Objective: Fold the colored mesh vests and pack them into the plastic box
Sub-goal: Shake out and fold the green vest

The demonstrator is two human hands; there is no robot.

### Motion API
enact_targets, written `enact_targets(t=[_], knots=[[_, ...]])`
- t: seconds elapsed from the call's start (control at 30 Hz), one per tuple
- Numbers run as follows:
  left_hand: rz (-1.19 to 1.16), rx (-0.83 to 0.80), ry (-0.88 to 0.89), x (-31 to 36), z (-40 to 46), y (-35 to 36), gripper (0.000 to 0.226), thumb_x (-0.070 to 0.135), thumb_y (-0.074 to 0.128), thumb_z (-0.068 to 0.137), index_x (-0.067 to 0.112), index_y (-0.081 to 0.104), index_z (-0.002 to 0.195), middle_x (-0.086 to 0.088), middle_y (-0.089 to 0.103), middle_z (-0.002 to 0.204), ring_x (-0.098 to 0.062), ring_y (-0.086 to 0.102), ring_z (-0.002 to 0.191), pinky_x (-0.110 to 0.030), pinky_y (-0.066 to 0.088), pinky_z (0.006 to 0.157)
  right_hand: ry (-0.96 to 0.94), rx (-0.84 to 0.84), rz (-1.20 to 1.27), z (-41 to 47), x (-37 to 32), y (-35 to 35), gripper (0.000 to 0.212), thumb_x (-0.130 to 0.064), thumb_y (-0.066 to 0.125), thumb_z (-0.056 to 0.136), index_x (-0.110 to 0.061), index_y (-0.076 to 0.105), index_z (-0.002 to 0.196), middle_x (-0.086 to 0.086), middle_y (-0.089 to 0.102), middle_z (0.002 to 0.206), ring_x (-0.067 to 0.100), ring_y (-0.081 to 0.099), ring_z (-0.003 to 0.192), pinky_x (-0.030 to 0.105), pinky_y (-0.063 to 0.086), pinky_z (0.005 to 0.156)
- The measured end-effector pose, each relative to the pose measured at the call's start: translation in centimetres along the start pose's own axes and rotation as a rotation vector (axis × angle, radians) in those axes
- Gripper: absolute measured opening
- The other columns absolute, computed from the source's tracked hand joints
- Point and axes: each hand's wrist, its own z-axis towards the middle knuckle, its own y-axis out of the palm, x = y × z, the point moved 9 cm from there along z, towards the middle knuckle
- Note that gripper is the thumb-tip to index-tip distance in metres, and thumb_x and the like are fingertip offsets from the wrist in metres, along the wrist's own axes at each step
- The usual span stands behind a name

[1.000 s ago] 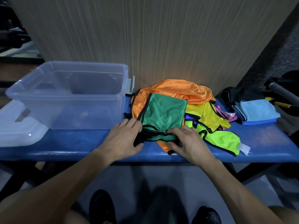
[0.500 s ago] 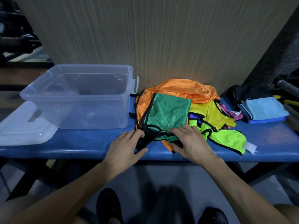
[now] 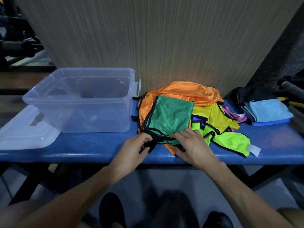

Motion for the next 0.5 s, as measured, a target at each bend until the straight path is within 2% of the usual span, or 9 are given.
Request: enact_targets(t=[0.1, 0.2, 0.27, 0.33, 0.4, 0.5], knots=[[0.085, -0.046, 0.053, -0.1, 0.0, 1.4, 0.034, 0.030, 0.078, 0.088, 0.022, 0.063, 0.117, 0.023, 0.053, 0.098, 0.004, 0.051, 0.093, -0.017, 0.046, 0.085, 0.007, -0.020, -0.002, 0.1, -0.1, -0.1, 0.054, -0.052, 0.041, 0.087, -0.019, 0.071, 0.118, -0.006, 0.070, 0.094, 0.023, 0.060, 0.094, 0.039, 0.045, 0.074], [0.116, -0.015, 0.035, -0.5, 0.1, 2.0, 0.045, 0.046, 0.082, 0.079, 0.024, 0.061, 0.113, 0.019, 0.052, 0.099, -0.002, 0.048, 0.095, -0.019, 0.044, 0.086, 0.026, -0.070, -0.014, 0.3, 0.0, 0.3, 0.050, -0.046, 0.048, 0.083, -0.020, 0.069, 0.119, -0.007, 0.069, 0.094, 0.022, 0.060, 0.095, 0.039, 0.045, 0.075], [0.156, 0.018, 0.052, -0.1, 0.2, 2.3, 0.041, 0.047, 0.079, 0.079, 0.024, 0.062, 0.108, 0.016, 0.053, 0.099, -0.006, 0.047, 0.095, -0.022, 0.044, 0.085, 0.036, -0.112, -0.023, 0.2, 0.2, 0.8, 0.046, -0.037, 0.064, 0.078, -0.021, 0.067, 0.122, -0.008, 0.068, 0.097, 0.022, 0.059, 0.097, 0.038, 0.044, 0.077], [0.211, 0.057, 0.088, 0.5, 0.1, 2.4, 0.032, 0.047, 0.068, 0.086, 0.022, 0.063, 0.106, 0.012, 0.056, 0.101, -0.011, 0.051, 0.095, -0.029, 0.049, 0.084, 0.050, -0.137, -0.016, 0.3, 0.4, 1.1, 0.051, -0.030, 0.076, 0.073, -0.022, 0.067, 0.122, -0.008, 0.067, 0.097, 0.021, 0.059, 0.098, 0.038, 0.044, 0.077], [0.222, 0.100, 0.114, 1.0, -0.2, 2.1, 0.027, 0.040, 0.054, 0.093, 0.019, 0.065, 0.107, 0.010, 0.059, 0.101, -0.015, 0.054, 0.094, -0.036, 0.053, 0.081, 0.065, -0.139, -0.011, 0.3, 0.4, 1.1, 0.050, -0.030, 0.078, 0.073, -0.022, 0.067, 0.121, -0.007, 0.067, 0.097, 0.021, 0.059, 0.097, 0.038, 0.045, 0.077], [0.254, 0.112, 0.157, 1.3, -0.4, 1.6, 0.024, 0.030, 0.047, 0.099, 0.017, 0.064, 0.109, 0.009, 0.059, 0.107, -0.017, 0.054, 0.098, -0.042, 0.053, 0.082, 0.069, -0.151, -0.016, 0.4, 0.4, 1.2, 0.050, -0.029, 0.076, 0.074, -0.021, 0.066, 0.123, -0.006, 0.068, 0.100, 0.022, 0.059, 0.098, 0.038, 0.044, 0.078]])
